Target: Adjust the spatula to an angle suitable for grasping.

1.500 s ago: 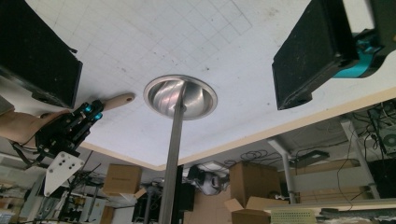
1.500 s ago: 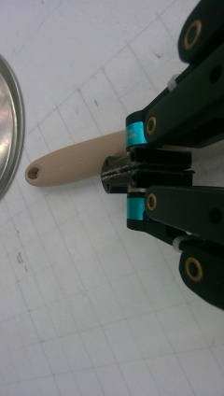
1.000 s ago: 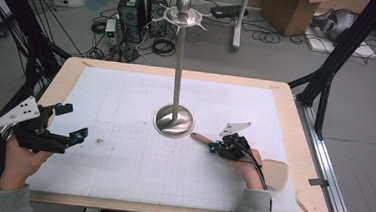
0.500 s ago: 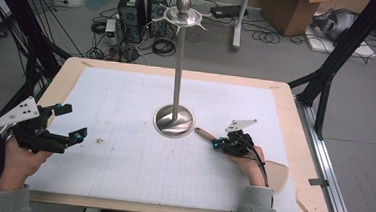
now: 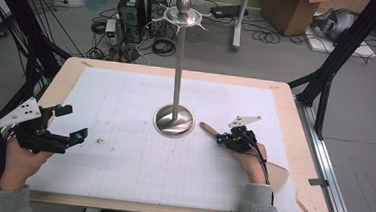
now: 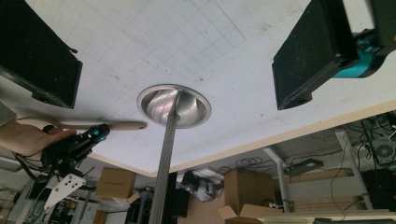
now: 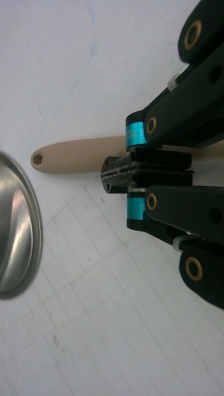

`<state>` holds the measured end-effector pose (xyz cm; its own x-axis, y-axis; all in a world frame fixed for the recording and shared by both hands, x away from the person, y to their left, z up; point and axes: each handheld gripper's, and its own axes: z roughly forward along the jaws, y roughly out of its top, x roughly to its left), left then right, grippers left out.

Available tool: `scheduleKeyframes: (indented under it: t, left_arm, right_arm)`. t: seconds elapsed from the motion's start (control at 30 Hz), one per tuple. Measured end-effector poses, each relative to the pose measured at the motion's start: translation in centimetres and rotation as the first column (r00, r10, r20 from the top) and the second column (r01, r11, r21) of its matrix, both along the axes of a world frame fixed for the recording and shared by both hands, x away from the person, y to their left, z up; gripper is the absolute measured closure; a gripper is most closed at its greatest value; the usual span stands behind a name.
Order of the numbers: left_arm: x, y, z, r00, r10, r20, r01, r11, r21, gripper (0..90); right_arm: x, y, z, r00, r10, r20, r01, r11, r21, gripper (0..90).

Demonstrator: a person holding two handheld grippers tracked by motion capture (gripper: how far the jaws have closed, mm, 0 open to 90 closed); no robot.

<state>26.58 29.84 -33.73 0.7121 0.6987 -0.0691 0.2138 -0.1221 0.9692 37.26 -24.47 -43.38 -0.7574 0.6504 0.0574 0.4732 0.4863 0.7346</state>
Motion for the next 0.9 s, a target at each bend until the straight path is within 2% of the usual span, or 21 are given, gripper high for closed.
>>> scheduleKeyframes:
  t: [0.23, 0.47, 0.6, 0.67, 0.9]
  left_arm:
    - [-0.1, -0.2, 0.0, 1.0000, -0.004, 0.004, 0.004, 1.0000, 0.007, 2.1]
    - [0.0, -0.3, -0.1, 1.0000, -0.005, 0.001, 0.005, 1.0000, 0.008, 2.1]
    - [0.0, -0.3, -0.1, 1.0000, -0.007, -0.001, 0.007, 0.9999, 0.012, 2.1]
    - [0.1, -0.3, -0.1, 1.0000, -0.007, -0.002, 0.007, 0.9999, 0.011, 2.1]
    - [0.3, -0.3, -0.1, 1.0000, -0.008, -0.003, 0.008, 1.0000, 0.006, 2.1]
  right_arm:
    - [0.2, -0.4, 0.0, 0.9984, -0.056, 0.013, 0.056, 0.9985, 0.000, 90.0]
    - [0.2, -0.7, 0.1, 0.9966, -0.080, 0.023, 0.080, 0.9968, 0.000, 90.0]
    - [0.2, -0.7, 0.1, 0.9968, -0.077, 0.023, 0.077, 0.9970, -0.003, 90.0]
    - [0.1, -0.8, 0.3, 0.9974, -0.068, 0.024, 0.068, 0.9976, 0.012, 90.0]
    - [-1.4, -1.7, 2.3, 0.9975, -0.049, 0.052, 0.046, 0.9980, 0.042, 90.0]
